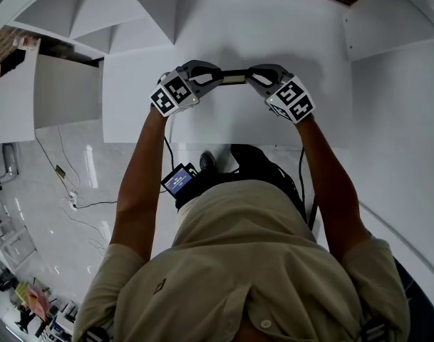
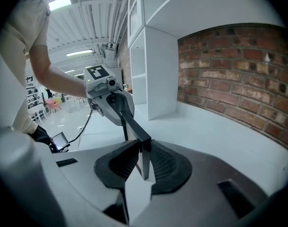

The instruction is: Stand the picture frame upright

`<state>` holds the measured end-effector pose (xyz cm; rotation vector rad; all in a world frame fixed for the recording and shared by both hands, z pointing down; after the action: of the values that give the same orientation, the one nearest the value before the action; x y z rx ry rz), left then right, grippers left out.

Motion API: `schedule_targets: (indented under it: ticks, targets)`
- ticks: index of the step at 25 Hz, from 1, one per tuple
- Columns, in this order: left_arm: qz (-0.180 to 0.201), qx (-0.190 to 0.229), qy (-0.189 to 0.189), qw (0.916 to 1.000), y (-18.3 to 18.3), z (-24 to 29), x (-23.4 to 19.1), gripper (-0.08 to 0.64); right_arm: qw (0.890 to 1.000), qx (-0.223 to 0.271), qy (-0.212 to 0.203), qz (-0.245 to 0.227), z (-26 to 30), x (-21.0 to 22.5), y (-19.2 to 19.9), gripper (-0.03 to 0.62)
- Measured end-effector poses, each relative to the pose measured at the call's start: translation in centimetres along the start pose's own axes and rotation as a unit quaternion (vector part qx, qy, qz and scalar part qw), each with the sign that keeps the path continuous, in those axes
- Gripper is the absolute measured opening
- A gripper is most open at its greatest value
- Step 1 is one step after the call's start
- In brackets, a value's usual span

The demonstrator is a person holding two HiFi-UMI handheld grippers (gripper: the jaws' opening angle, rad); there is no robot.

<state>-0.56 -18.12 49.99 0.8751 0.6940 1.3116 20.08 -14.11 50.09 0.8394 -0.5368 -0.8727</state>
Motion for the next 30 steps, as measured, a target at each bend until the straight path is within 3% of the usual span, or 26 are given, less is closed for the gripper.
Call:
schedule_targets:
  ticks: [9,16,30]
  targets:
    - [0.006,-0.006,0.0,1.0,0.0,-0.4,0.4,0.086,1.0,-0.002,0.001,-0.004,0.1,-0.3,-0.2,0.08]
    - [0.005,-0.005,-0.002,1.0,0.1,-0.9,0.3,0.092,1.0,-0.009,-0.01,-0.008,0.4,-0.6,-0.5,0.141]
    - [0.01,-0.008,-0.016,0.9998,0.0,-1.3,0.7,0.098,1.0,-0.012,-0.008,-0.018,0.0,-0.5,-0.4,0.169]
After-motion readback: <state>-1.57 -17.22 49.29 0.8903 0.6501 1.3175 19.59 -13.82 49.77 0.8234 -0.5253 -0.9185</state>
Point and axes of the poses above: the fingertips, and each gripper's own axes: z forward along the fingers, x to its right, y out of its underside, the point moved 10 cm from there along -z, backward along the fingers, and after that the axes turned 5 degrees about -y, right-handed, at the moved point
